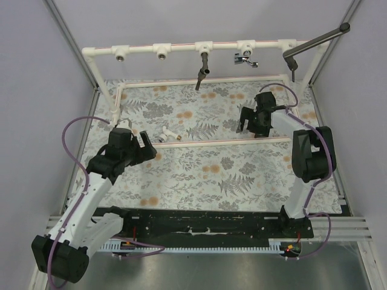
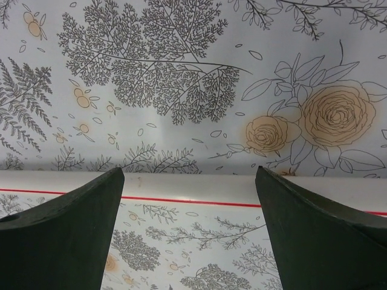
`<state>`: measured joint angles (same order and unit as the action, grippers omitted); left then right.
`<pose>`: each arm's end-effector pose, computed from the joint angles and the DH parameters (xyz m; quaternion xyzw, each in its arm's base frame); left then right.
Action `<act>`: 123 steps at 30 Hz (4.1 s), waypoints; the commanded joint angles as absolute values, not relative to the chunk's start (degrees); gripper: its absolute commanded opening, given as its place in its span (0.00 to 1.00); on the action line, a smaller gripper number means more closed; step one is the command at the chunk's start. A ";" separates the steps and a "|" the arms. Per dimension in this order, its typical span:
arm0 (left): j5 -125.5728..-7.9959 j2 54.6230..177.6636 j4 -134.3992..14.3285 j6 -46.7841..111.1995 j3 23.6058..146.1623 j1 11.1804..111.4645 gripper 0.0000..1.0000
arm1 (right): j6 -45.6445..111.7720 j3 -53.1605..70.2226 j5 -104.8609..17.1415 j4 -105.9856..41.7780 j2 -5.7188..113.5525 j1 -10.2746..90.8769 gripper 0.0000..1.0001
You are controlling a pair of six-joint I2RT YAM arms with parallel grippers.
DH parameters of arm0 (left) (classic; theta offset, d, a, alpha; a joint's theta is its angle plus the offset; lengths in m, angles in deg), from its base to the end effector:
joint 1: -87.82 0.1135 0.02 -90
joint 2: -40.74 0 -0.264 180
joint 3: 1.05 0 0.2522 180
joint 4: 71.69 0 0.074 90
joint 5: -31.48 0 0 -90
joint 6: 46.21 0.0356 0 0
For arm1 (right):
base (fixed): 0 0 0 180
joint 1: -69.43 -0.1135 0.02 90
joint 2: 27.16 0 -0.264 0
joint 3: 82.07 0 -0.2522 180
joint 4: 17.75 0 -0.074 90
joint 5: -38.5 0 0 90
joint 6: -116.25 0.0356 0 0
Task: Install the water faucets
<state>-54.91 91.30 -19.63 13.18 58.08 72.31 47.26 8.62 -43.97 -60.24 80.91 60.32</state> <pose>0.1751 -0.0463 0.2796 -0.1330 0.9087 -0.1279 0.3744 0.3876 0.0669 0.1876 0.0840 0.9631 0.1258 0.2227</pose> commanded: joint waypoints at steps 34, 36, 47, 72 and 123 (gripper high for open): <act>-53.69 136.00 -29.63 23.29 80.73 72.18 0.85 | 53.76 39.43 -29.62 -60.87 50.27 57.39 0.98; -53.95 139.07 -29.28 25.93 83.45 72.18 0.84 | 53.23 40.04 -30.32 -59.29 48.87 57.21 0.97; -58.26 152.88 -24.10 34.47 95.24 72.26 0.69 | 49.98 43.12 -31.72 -49.62 43.59 53.44 0.94; -77.68 136.55 -19.27 18.39 83.73 68.41 0.02 | 36.63 44.00 -30.76 -17.20 46.92 34.01 0.88; -79.01 122.56 -17.68 14.96 78.19 57.15 0.02 | 28.71 35.39 -33.31 -14.71 58.17 24.96 0.35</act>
<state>-77.16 125.27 -17.59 12.65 76.42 57.58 28.99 39.52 -35.12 -13.55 56.78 25.29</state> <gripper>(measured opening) 0.452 0.413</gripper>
